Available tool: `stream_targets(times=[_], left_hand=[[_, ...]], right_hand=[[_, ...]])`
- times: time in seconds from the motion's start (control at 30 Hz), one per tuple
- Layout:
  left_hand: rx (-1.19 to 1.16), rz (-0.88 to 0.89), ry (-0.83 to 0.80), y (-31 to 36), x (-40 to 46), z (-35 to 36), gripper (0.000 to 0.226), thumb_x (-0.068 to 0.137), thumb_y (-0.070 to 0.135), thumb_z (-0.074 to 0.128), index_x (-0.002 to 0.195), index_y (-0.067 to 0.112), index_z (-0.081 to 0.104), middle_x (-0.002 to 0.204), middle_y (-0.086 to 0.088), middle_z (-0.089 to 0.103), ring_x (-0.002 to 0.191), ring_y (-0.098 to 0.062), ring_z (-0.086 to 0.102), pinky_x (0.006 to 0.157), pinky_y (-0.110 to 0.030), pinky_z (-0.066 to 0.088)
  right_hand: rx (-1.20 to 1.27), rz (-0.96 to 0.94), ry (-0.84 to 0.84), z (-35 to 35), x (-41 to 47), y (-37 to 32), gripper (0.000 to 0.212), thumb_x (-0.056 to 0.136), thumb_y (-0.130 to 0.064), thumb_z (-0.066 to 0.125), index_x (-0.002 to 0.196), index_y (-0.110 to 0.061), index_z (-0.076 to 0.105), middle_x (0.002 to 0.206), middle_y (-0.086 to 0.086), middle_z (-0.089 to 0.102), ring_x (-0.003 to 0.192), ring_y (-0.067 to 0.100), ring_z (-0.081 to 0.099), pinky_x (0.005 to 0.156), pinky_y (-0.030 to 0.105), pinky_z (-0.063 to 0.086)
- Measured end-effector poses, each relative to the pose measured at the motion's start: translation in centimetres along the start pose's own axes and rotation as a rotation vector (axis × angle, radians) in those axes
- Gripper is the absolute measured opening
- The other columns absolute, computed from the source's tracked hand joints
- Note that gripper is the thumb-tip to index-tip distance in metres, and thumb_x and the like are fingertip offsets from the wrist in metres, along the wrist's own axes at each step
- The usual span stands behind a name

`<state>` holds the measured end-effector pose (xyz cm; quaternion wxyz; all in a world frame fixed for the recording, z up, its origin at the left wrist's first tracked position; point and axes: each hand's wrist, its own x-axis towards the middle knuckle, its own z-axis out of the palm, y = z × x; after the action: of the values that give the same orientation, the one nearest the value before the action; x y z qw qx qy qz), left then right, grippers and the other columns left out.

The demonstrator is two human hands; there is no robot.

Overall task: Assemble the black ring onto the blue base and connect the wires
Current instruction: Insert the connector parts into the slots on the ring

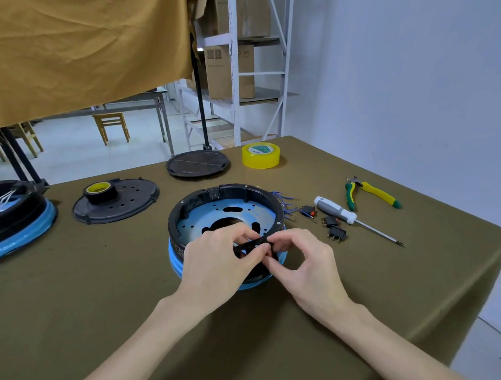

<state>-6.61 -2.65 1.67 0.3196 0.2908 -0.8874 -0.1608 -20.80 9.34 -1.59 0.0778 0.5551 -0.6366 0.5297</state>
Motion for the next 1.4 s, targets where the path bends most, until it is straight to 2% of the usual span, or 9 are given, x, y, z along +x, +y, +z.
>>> stream_targets(times=[0.2, 0.33, 0.47, 0.67, 0.9, 0.97, 1.1, 1.2, 1.4], left_hand=[[-0.031, -0.063, -0.056, 0.1, 0.5, -0.4, 0.022, 0.083, 0.069, 0.064, 0.088, 0.051, 0.075, 0.082, 0.039, 0.068, 0.094, 0.017, 0.058, 0.065, -0.016, 0.042], [-0.103, -0.124, -0.160, -0.1, 1.2, -0.8, 0.011, 0.082, 0.069, 0.069, 0.084, 0.059, 0.074, 0.079, 0.044, 0.066, 0.090, 0.022, 0.057, 0.070, -0.021, 0.046], [-0.115, -0.140, -0.196, 0.1, 1.5, -1.2, 0.005, 0.081, 0.067, 0.072, 0.085, 0.067, 0.069, 0.076, 0.043, 0.066, 0.087, 0.023, 0.058, 0.065, -0.019, 0.040], [-0.144, -0.196, -0.213, 0.0, 1.8, -1.1, 0.008, 0.077, 0.068, 0.075, 0.082, 0.062, 0.073, 0.076, 0.041, 0.068, 0.083, 0.021, 0.060, 0.068, -0.022, 0.043], [-0.135, -0.209, -0.216, -0.3, 2.0, -0.9, 0.017, 0.075, 0.071, 0.075, 0.079, 0.054, 0.076, 0.076, 0.040, 0.068, 0.081, 0.020, 0.061, 0.066, -0.022, 0.044], [-0.118, -0.206, -0.202, -0.2, 2.1, -0.8, 0.017, 0.075, 0.071, 0.074, 0.079, 0.054, 0.076, 0.075, 0.041, 0.068, 0.082, 0.021, 0.060, 0.067, -0.021, 0.046], [-0.119, -0.210, -0.197, 0.0, 2.0, -0.7, 0.019, 0.075, 0.071, 0.073, 0.078, 0.052, 0.076, 0.075, 0.042, 0.066, 0.084, 0.024, 0.057, 0.067, -0.022, 0.044], [-0.122, -0.211, -0.184, 0.0, 1.9, -0.7, 0.017, 0.074, 0.071, 0.074, 0.078, 0.054, 0.075, 0.075, 0.043, 0.066, 0.084, 0.024, 0.057, 0.065, -0.021, 0.042], [-0.103, -0.201, -0.159, -0.1, 1.6, -0.6, 0.019, 0.073, 0.071, 0.072, 0.080, 0.054, 0.075, 0.077, 0.042, 0.066, 0.084, 0.022, 0.058, 0.065, -0.021, 0.043]], right_hand=[[0.053, 0.023, -0.220, -2.2, 1.2, 1.2, 0.045, 0.085, -0.028, 0.078, 0.126, -0.032, 0.062, 0.118, -0.015, 0.058, 0.117, 0.016, 0.059, 0.100, 0.024, 0.046], [-0.034, 0.032, -0.463, -3.5, 3.8, 1.6, 0.041, 0.085, -0.030, 0.081, 0.125, -0.032, 0.069, 0.147, -0.018, 0.049, 0.149, 0.004, 0.032, 0.122, 0.032, 0.026], [0.007, 0.037, -0.629, -3.6, 5.9, 1.5, 0.040, 0.080, -0.034, 0.086, 0.118, -0.031, 0.071, 0.120, -0.015, 0.066, 0.128, 0.007, 0.054, 0.108, 0.032, 0.043], [-0.015, 0.042, -0.722, -3.4, 8.0, 2.5, 0.042, 0.073, -0.042, 0.092, 0.109, -0.039, 0.072, 0.111, -0.018, 0.066, 0.119, 0.008, 0.054, 0.103, 0.036, 0.045], [-0.067, -0.045, -0.752, -3.3, 8.7, 2.9, 0.041, 0.073, -0.047, 0.090, 0.110, -0.036, 0.076, 0.101, -0.031, 0.066, 0.109, 0.006, 0.056, 0.084, 0.011, 0.039], [-0.091, -0.027, -0.806, -3.3, 9.3, 2.3, 0.040, 0.072, -0.050, 0.088, 0.108, -0.036, 0.078, 0.098, -0.028, 0.068, 0.104, 0.006, 0.058, 0.079, 0.015, 0.042], [-0.154, -0.053, -0.930, -3.5, 10.4, 1.1, 0.035, 0.078, -0.052, 0.082, 0.108, -0.037, 0.078, 0.089, -0.008, 0.073, 0.088, 0.019, 0.063, 0.080, 0.046, 0.051], [-0.153, -0.103, -0.919, -3.5, 10.0, 1.0, 0.027, 0.084, -0.050, 0.080, 0.106, -0.034, 0.078, 0.086, -0.004, 0.072, 0.086, 0.025, 0.061, 0.080, 0.048, 0.051], [-0.121, -0.159, -0.817, -3.5, 9.2, 1.2, 0.030, 0.085, -0.039, 0.083, 0.112, -0.028, 0.079, 0.094, -0.012, 0.075, 0.093, 0.015, 0.063, 0.090, 0.026, 0.045]])
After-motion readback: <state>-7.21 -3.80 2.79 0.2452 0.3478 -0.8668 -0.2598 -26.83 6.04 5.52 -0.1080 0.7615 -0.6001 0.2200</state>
